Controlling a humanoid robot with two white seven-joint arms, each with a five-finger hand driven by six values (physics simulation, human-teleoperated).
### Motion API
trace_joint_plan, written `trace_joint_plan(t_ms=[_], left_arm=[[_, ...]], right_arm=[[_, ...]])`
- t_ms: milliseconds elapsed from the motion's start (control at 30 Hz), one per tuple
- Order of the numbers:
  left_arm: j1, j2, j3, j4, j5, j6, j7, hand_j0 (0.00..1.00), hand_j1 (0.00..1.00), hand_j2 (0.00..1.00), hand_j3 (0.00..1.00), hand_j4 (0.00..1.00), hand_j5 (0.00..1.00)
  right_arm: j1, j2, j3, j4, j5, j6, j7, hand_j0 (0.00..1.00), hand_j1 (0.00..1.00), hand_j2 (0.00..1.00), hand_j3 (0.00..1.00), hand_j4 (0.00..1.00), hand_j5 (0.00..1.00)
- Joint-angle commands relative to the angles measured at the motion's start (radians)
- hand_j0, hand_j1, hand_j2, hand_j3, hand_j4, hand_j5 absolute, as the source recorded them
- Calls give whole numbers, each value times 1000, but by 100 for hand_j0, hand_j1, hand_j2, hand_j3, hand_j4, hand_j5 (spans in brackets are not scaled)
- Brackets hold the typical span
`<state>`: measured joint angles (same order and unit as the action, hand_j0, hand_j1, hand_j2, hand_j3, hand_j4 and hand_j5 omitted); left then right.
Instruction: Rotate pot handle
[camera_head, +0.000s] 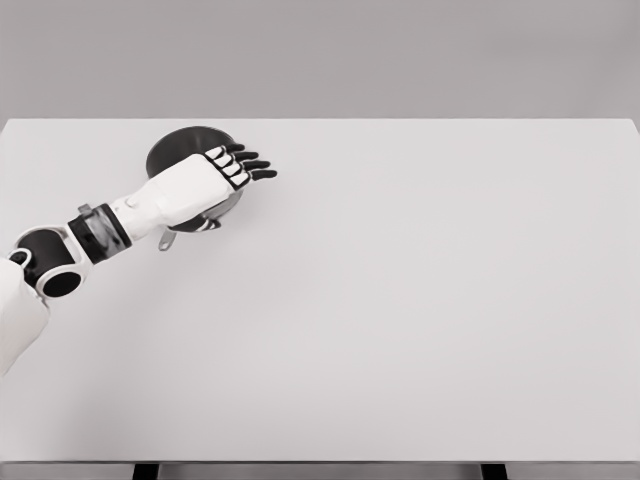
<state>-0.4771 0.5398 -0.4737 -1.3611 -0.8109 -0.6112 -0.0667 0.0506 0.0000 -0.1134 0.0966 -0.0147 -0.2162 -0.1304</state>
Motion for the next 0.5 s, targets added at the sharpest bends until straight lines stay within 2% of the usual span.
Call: trace_joint_plan(t_ms=[0, 467], left_arm=[[2, 2, 3, 2, 6, 0, 1, 100, 100, 100, 100, 100, 100], [0, 12, 4, 16, 6, 0, 1, 100, 100, 100, 100, 100, 100]], right_arm=[[0, 0, 0, 0, -1, 0, 0, 100, 100, 100, 100, 100, 100], [0, 0, 0, 0, -1, 0, 0, 100, 100, 100, 100, 100, 100]])
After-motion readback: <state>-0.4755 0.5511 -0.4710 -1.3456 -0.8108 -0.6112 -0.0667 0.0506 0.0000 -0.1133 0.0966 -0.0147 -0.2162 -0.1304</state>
